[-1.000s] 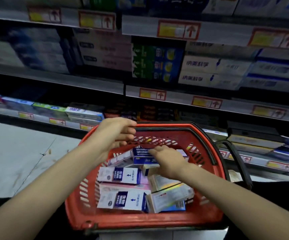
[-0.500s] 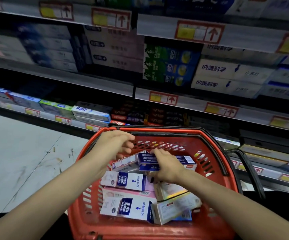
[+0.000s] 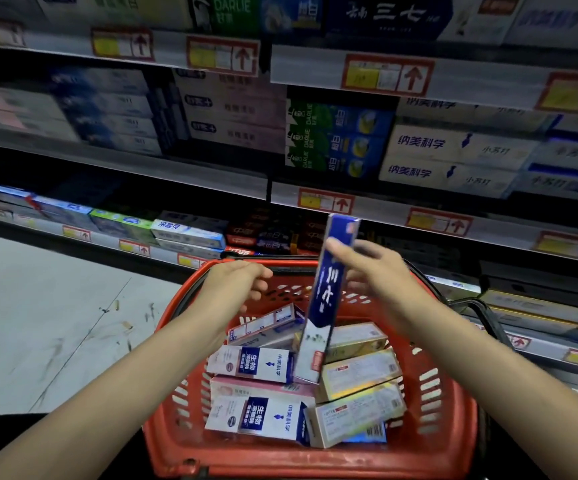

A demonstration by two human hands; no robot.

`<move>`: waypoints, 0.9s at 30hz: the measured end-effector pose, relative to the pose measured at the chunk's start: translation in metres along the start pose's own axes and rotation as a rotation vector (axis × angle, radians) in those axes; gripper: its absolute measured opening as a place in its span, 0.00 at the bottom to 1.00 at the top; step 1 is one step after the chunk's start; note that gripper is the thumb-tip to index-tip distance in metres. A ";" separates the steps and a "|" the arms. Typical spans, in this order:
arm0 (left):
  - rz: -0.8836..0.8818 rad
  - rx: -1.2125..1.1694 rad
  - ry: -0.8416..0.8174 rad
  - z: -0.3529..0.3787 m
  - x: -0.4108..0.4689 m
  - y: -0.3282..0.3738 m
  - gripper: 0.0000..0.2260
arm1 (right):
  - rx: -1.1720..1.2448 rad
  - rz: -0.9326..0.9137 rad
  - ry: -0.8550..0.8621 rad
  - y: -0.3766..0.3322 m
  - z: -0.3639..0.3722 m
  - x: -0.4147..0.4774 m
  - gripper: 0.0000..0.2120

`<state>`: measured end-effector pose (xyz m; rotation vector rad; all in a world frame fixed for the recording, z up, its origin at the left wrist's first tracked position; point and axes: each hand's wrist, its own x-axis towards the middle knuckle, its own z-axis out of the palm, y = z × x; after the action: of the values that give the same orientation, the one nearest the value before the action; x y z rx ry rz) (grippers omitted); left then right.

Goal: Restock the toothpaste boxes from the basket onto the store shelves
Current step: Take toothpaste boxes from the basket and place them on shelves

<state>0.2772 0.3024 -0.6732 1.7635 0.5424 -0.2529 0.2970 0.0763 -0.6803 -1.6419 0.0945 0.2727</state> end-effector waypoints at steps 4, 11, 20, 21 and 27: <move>-0.058 0.004 -0.067 0.002 -0.004 -0.004 0.16 | 0.406 0.039 0.086 -0.022 -0.013 -0.019 0.14; -0.195 -0.305 -0.466 0.009 -0.021 0.007 0.28 | 0.622 0.054 0.301 -0.044 -0.029 -0.034 0.13; -0.170 -0.240 -0.572 0.015 -0.025 0.020 0.24 | 0.697 -0.047 0.279 -0.059 -0.029 -0.042 0.26; -0.200 -0.271 -0.598 0.018 -0.026 0.020 0.25 | 0.721 -0.055 0.267 -0.058 -0.029 -0.043 0.23; -0.043 -0.383 -0.359 0.026 -0.026 0.026 0.21 | 0.819 0.001 0.282 -0.060 -0.038 -0.040 0.30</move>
<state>0.2706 0.2666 -0.6464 1.2983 0.3409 -0.4535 0.2762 0.0397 -0.6106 -0.8531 0.3699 -0.0121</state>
